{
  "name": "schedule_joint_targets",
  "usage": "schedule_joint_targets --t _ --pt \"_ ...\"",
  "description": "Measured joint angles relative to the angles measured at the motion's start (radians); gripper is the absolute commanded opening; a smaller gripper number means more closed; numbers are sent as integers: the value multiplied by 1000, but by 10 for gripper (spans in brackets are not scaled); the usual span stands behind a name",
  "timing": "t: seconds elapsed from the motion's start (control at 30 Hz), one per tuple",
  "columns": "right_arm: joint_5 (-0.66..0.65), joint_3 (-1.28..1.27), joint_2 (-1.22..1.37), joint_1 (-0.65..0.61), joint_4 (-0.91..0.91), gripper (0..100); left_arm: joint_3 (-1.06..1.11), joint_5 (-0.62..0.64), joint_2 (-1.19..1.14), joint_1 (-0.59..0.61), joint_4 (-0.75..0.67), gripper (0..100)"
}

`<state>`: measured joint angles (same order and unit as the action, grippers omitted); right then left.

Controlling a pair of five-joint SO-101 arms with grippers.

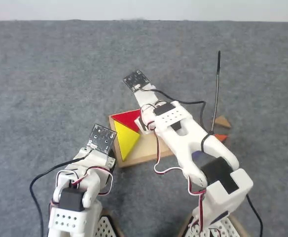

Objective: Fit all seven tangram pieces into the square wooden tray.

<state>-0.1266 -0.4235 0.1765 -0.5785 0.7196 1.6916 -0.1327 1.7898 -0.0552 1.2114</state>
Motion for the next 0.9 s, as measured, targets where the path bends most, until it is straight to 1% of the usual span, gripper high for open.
schedule_joint_targets --t 0.07,0.27,0.43,0.53,0.6,0.8,0.9 --pt "0 0 -25 0 11 7 0 0 0 0 0 88" --pt "0 -23 -209 -9 21 9 0 0 0 0 0 88" --pt "0 -23 -255 -6 -80 9 0 0 0 0 0 88" --pt "0 -11 -201 -29 -129 9 0 0 0 0 0 88" --pt "0 28 -115 -44 -143 8 0 0 0 0 0 88" --pt "0 212 129 -48 -146 8 0 0 0 0 0 88" --pt "0 242 178 -46 -133 8 0 0 0 0 0 88"
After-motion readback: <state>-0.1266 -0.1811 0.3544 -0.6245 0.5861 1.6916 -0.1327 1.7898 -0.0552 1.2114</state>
